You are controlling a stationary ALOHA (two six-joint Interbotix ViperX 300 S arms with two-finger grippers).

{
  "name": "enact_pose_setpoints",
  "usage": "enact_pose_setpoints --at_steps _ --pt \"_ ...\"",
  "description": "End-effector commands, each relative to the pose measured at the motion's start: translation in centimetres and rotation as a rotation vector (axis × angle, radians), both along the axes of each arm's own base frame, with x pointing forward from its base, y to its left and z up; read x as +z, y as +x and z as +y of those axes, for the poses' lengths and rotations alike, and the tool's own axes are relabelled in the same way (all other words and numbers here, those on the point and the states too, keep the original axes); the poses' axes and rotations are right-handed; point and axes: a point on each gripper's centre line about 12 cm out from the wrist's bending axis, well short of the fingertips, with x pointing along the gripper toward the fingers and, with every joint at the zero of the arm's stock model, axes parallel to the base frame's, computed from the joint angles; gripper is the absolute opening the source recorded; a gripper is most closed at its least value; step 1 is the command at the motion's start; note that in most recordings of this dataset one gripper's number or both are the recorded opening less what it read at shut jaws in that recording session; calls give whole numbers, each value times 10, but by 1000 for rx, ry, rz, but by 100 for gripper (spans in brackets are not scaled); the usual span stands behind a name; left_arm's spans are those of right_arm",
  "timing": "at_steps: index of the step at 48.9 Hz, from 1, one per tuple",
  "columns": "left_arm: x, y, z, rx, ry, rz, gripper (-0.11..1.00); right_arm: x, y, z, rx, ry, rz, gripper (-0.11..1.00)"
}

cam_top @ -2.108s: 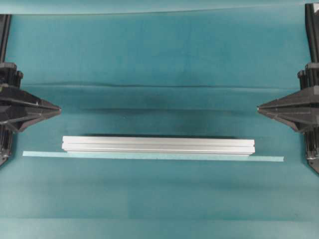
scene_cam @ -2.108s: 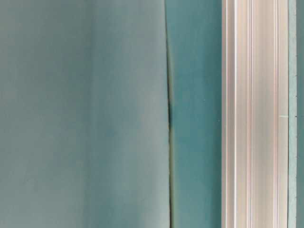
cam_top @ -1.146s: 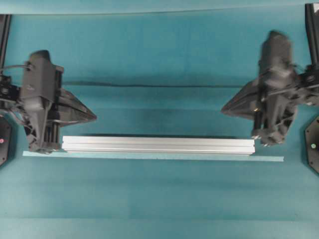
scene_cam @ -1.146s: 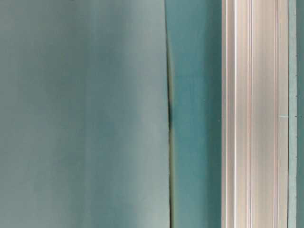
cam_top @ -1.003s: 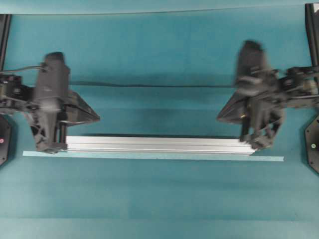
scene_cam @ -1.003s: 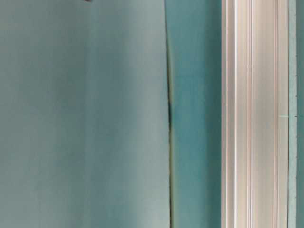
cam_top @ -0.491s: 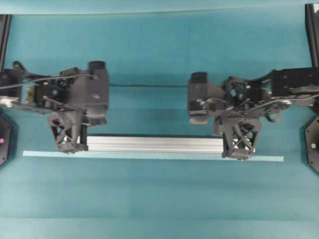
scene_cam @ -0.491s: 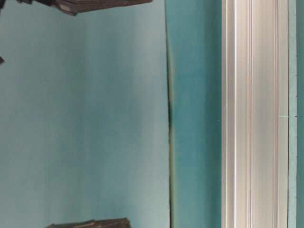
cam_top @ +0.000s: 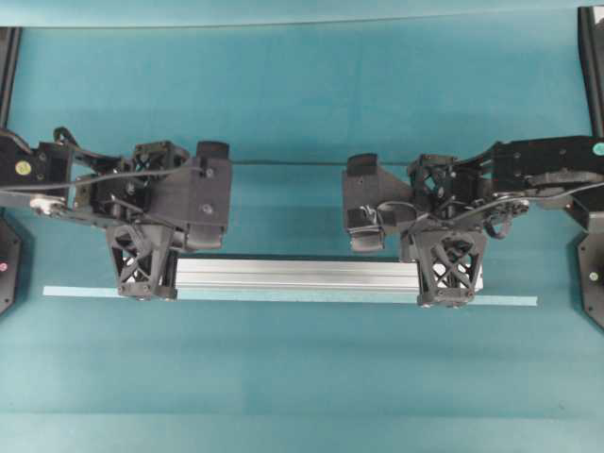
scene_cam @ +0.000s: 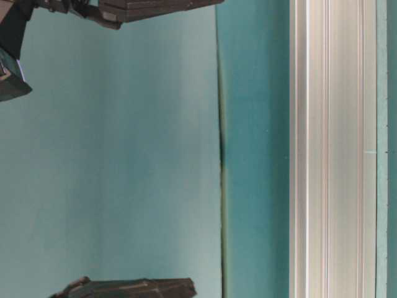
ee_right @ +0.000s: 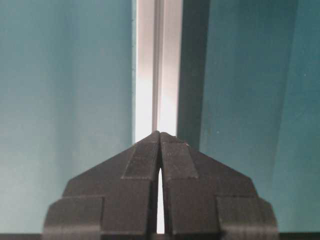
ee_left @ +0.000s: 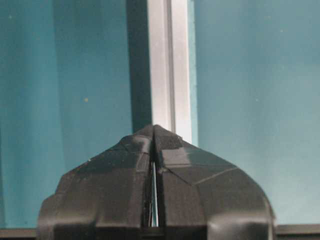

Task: Lift the metal rail with both hands.
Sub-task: 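Move both grippers down over the two ends of the silver rail, then lower both grippers onto the rail and close them on it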

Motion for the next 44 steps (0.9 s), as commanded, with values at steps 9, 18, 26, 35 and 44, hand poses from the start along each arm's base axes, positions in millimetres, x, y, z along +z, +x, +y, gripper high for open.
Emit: enact_pose_setpoints --at_steps 9,18,26,35,44 --pt "-1 1 -1 10 -7 -39 13 -7 3 0 11 -4 13 50" --pt "-16 1 -1 56 -33 20 66 -17 5 -1 6 -12 2 93" --pt "-26 4 -7 53 -41 64 99 -20 8 -1 -9 -13 -38 95" --pt "-37 5 -13 46 -44 96 97 -33 5 -1 -23 -10 -17 96" --pt "-50 9 -13 42 -40 132 98 -44 4 3 -26 -10 -19 96"
